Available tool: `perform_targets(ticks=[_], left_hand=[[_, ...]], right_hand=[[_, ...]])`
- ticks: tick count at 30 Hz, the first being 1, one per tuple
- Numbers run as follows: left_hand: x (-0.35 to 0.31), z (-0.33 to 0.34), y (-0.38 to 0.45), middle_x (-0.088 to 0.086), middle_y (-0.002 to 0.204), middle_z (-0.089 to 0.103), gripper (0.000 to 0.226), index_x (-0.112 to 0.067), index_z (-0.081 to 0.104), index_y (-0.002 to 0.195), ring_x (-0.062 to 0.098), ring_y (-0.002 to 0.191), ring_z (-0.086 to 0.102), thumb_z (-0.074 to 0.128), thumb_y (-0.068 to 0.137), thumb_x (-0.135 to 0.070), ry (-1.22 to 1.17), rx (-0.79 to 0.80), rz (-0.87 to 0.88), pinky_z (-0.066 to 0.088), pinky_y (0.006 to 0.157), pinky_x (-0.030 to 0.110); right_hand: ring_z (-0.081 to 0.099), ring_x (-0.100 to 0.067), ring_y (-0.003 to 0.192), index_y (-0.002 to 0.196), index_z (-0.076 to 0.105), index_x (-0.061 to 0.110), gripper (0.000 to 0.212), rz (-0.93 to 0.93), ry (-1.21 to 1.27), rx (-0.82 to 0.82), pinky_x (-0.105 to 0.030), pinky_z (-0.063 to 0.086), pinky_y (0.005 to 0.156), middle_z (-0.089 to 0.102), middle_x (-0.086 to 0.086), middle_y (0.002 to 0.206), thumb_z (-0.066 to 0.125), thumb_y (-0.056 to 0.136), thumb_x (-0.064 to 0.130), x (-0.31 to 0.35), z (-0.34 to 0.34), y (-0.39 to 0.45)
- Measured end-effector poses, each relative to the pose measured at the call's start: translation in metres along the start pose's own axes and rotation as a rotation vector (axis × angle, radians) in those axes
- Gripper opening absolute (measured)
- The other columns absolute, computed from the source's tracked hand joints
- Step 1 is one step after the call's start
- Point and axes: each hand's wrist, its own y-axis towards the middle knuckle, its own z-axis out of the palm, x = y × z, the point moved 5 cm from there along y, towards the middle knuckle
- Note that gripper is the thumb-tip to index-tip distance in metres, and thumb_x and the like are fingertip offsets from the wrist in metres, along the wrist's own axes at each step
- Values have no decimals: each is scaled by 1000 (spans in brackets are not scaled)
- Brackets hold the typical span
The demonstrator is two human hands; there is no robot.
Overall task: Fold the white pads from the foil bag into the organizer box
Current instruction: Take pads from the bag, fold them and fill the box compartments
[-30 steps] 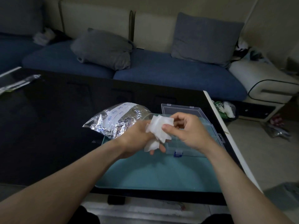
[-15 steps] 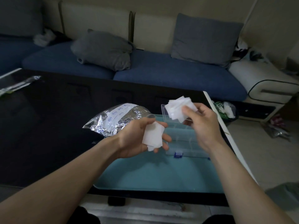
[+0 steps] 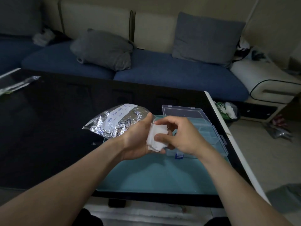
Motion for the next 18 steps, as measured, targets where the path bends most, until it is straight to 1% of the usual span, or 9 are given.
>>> perform_targets(ticks=[1,3,5,6,8,10,11,14,18], left_hand=[[0,-1,0,13,105,55,80,-7,52,127,23,83,62,7,97,-66,5,6,1,53,69,33],[1,-1,-1,11,105,56,77,-9,55,123,24,83,63,9,98,-65,0,4,-2,53,67,33],[2,-4,-1,12,104,57,74,-9,56,121,26,82,62,11,99,-64,-8,-29,-1,52,66,34],[3,-6,0,13,103,59,74,-8,57,122,26,81,62,12,99,-63,-4,-58,-1,51,65,34],[3,-11,1,16,99,63,75,-6,57,126,28,81,61,13,100,-62,16,-111,-1,52,64,34],[1,-14,0,15,94,65,67,-8,55,127,27,78,62,16,102,-57,56,-158,11,52,63,33],[0,-14,-1,13,91,66,60,-11,56,124,25,75,63,18,104,-53,76,-177,16,52,62,32],[0,-12,-3,11,86,67,50,-12,57,115,22,69,62,23,105,-46,117,-176,15,49,58,30],[4,-6,-2,18,88,61,61,-5,58,120,27,68,60,20,104,-49,144,-87,-18,47,49,27]], right_hand=[[57,-15,70,103,70,32,39,-34,-40,2,-40,56,68,66,0,88,90,72,19,3,0,0],[58,-10,74,94,68,34,36,-85,-91,-13,-27,54,67,63,2,97,91,70,19,5,-1,2],[58,-4,72,83,65,31,30,-96,-74,-26,-18,48,63,63,6,91,90,71,19,5,-2,3],[59,-3,72,81,65,29,27,-92,-44,-23,-18,48,64,65,9,86,89,73,20,4,-3,3],[63,-7,75,82,66,26,23,-74,74,-13,-21,51,69,70,6,81,86,73,27,1,-9,3],[65,-7,76,86,67,20,27,-41,198,-12,-17,51,65,73,2,85,82,68,33,-1,-20,1],[65,-5,74,88,68,17,29,-25,235,-7,-13,49,62,73,1,86,81,66,32,-1,-23,0],[66,-1,70,92,72,11,30,1,227,32,-11,47,59,74,2,83,81,68,28,-4,-23,-2],[68,-3,69,96,71,15,29,75,139,-15,-18,52,65,75,2,76,87,72,22,-16,-16,1]])
